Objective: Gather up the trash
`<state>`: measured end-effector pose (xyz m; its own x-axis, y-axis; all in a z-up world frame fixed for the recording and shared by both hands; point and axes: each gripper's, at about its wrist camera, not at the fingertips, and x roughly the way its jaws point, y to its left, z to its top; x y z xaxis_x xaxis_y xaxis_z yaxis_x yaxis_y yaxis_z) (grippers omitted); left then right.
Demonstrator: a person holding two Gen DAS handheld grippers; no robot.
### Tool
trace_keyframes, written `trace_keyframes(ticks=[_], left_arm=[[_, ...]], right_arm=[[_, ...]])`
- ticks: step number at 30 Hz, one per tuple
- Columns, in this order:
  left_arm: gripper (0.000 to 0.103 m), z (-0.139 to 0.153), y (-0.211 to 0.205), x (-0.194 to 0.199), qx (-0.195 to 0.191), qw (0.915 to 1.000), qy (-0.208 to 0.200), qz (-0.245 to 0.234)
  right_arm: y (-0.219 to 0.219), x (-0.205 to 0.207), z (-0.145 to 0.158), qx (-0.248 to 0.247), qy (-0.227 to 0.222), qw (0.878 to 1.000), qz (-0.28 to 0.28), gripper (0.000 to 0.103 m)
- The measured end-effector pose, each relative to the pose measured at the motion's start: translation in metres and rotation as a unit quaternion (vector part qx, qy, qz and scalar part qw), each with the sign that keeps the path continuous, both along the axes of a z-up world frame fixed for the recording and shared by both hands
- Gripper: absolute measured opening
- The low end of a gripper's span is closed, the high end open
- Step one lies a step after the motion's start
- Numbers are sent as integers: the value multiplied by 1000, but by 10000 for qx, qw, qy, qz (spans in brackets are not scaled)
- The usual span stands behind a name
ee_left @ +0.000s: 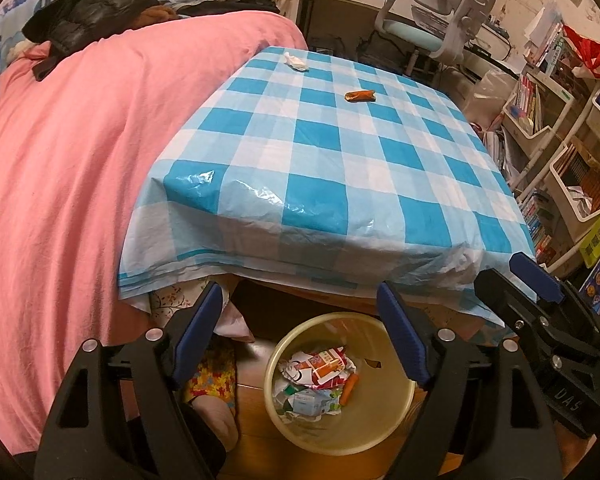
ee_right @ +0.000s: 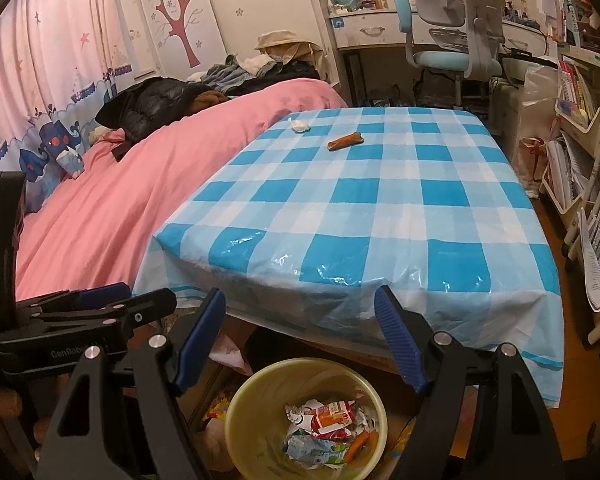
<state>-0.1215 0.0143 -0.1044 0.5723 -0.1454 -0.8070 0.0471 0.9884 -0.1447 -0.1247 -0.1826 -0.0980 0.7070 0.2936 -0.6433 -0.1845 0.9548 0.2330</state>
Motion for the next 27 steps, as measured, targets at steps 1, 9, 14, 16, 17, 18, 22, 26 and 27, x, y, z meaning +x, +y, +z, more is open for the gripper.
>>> trace_keyframes(ticks=[1,9,14,16,17,18,22,26,27], left_arm=[[76,0,0,0,-1,10000,0,-1],[76,0,0,0,-4,10000,-1,3],[77,0,0,0,-13,10000,12,-9],[77,0,0,0,-15,10000,14,-9],[77,0,0,0,-15,10000,12,-8],[77,0,0,0,-15,10000,12,-8],[77,0,0,0,-15,10000,14,-8],[77,0,0,0,-16,10000,16,-9],[77,0,0,0,-16,10000,15,-8]], right_arm=[[0,0,0,-4,6,10000,6,74],[2,1,-2,-20,39,10000,31,74],[2,1,-2,-20,45,10000,30,74],[3,1,-2,-21,47,10000,34,74],[3,1,-3,-21,48,10000,34,74],[3,1,-3,-21,50,10000,34,74],[3,1,-2,-22,49,10000,32,74],[3,1,-3,-25,56,10000,35,74],[4,1,-4,-29,60,10000,42,74]])
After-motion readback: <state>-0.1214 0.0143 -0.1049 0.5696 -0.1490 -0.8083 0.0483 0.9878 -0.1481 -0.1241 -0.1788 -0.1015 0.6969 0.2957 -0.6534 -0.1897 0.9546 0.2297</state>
